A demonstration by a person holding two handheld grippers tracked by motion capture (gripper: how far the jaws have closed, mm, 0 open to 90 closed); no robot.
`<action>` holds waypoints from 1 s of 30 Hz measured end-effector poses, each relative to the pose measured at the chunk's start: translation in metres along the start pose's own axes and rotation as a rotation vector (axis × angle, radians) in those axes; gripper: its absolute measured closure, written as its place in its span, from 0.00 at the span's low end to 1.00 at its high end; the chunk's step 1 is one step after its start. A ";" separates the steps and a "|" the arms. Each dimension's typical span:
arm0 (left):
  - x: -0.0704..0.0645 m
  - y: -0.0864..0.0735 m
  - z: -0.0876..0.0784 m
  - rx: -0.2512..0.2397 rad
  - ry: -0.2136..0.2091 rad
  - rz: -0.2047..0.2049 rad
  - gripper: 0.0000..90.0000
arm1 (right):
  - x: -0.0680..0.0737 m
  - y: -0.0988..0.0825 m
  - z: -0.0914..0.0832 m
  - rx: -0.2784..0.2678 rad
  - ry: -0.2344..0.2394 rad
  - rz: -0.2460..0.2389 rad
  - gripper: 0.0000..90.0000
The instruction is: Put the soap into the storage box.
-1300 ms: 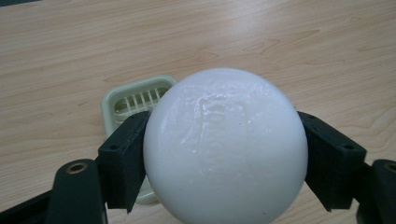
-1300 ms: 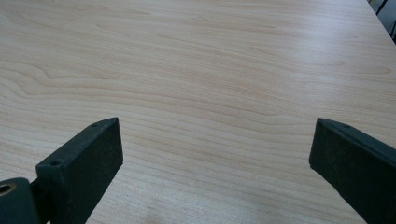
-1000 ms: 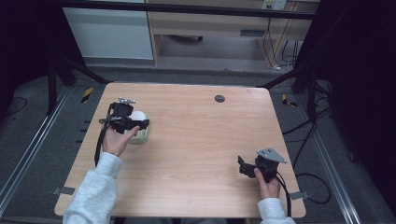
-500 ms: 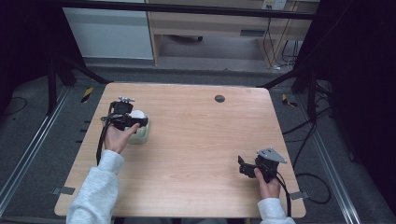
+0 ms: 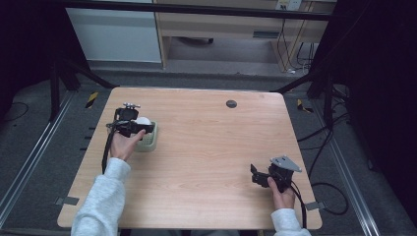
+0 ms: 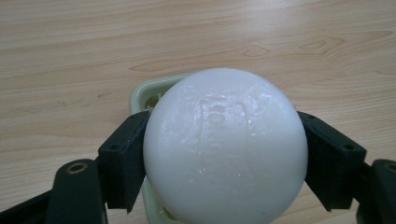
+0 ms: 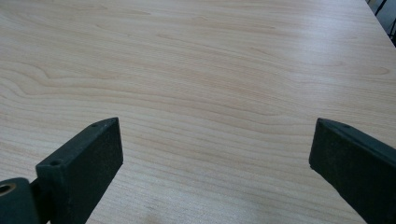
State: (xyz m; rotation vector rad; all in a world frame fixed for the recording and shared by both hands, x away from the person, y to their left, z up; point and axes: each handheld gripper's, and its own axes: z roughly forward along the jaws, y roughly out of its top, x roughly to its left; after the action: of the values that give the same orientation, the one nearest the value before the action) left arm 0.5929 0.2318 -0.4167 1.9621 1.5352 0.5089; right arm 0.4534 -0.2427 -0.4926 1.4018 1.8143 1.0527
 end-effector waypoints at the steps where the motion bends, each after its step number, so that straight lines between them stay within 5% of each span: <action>1: 0.001 0.000 0.001 0.002 0.003 0.000 0.27 | 0.000 0.000 0.000 0.001 0.002 0.003 0.03; 30: 0.004 -0.006 0.020 0.044 0.013 -0.008 0.27 | 0.001 0.000 0.000 0.005 0.004 -0.005 0.04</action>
State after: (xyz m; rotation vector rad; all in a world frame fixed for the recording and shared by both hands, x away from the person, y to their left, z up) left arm 0.6016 0.2320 -0.4361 1.9888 1.5744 0.4895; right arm 0.4533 -0.2417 -0.4929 1.3984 1.8236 1.0498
